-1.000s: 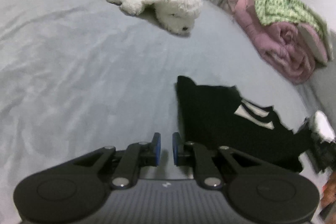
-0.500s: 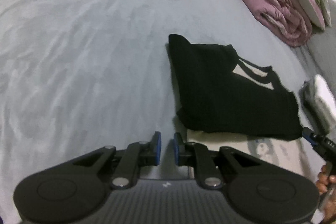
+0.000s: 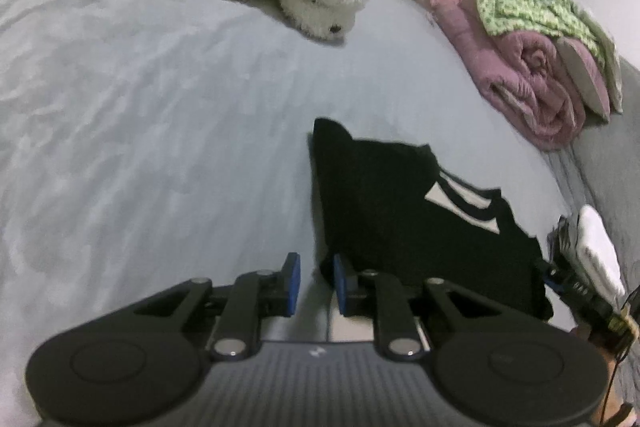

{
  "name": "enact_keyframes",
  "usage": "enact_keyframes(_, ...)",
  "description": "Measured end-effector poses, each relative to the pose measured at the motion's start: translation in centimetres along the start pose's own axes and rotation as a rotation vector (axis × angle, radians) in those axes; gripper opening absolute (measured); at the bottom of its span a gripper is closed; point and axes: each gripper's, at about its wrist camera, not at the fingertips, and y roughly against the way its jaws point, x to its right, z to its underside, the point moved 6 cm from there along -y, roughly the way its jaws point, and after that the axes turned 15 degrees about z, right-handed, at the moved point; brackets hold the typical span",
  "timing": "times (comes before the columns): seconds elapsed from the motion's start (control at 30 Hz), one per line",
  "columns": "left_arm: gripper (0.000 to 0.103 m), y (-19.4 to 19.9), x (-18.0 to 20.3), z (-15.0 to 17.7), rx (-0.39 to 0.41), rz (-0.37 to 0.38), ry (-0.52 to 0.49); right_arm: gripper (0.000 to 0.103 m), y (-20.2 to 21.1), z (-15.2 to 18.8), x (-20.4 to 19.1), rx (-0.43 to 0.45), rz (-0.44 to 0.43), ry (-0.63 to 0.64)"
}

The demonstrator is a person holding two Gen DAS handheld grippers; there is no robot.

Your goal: Fold clothes

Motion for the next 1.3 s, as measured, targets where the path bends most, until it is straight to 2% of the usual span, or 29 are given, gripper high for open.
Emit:
enact_keyframes(0.03, 0.017, -0.1, 0.1, 0.0, 0.007, 0.005, -0.003, 0.005, 0.1, 0.0, -0.3, 0.017, 0.008, 0.02)
enact_keyframes(0.2, 0.016, -0.5, 0.5, 0.0, 0.011, 0.017, -0.016, 0.004, 1.6, -1.3, 0.0, 0.154, 0.077, 0.0)
enact_keyframes(0.27, 0.016, -0.5, 0.4, -0.1, 0.008, 0.013, -0.007, 0.004, 0.8, -1.5, 0.4, 0.146, 0.123, 0.005)
enact_keyframes(0.33, 0.016, -0.1, 0.3, -0.4, 0.02, 0.007, -0.005, 0.005, -0.7, -1.1, 0.6, 0.091, 0.158, 0.028)
enact_keyframes(0.4, 0.016, 0.4, 0.0, -0.7, 0.034, 0.0, -0.006, 0.009, -1.7, -0.7, 0.8, 0.045, 0.174, 0.039)
enact_keyframes(0.43, 0.016, 0.5, -0.2, -0.7, 0.038, -0.004, -0.002, 0.014, -1.6, -0.6, 0.8, 0.041, 0.178, 0.035)
enact_keyframes(0.5, 0.016, 0.7, -0.7, -0.7, 0.038, -0.007, 0.012, 0.026, -0.9, -0.7, 0.9, 0.045, 0.177, 0.012)
enact_keyframes(0.53, 0.016, 0.7, -1.0, -0.7, 0.038, -0.008, 0.02, 0.039, -0.5, -0.8, 0.9, 0.049, 0.168, -0.004)
enact_keyframes(0.57, 0.016, 0.6, -1.0, -0.6, 0.044, 0.006, 0.028, 0.041, 0.0, -0.9, 0.6, 0.05, 0.153, -0.013)
enact_keyframes(0.73, 0.016, -0.4, -0.8, -0.6, 0.107, 0.109, 0.057, 0.041, 2.1, -1.2, -3.1, 0.032, 0.028, 0.008)
enact_keyframes(0.8, 0.016, -1.0, -0.8, -0.3, 0.095, 0.155, 0.085, 0.041, 2.8, -1.2, -5.0, 0.012, -0.048, 0.019)
enact_keyframes(0.93, 0.016, -1.5, -0.3, 0.1, 0.066, 0.165, 0.04, 0.041, 3.6, -1.3, -10.4, -0.053, -0.217, 0.098)
enact_keyframes(1.07, 0.016, -1.6, -0.2, 0.3, 0.054, 0.179, -0.008, 0.042, 3.1, -1.2, -17.6, -0.161, -0.366, 0.193)
enact_keyframes(1.2, 0.016, -1.3, -0.1, 0.4, 0.03, 0.197, -0.047, 0.042, 2.2, -0.6, -24.1, -0.208, -0.424, 0.313)
enact_keyframes(1.3, 0.022, -1.2, -0.1, 0.6, 0.007, 0.205, -0.07, 0.042, 0.9, 0.2, -27.5, -0.24, -0.414, 0.391)
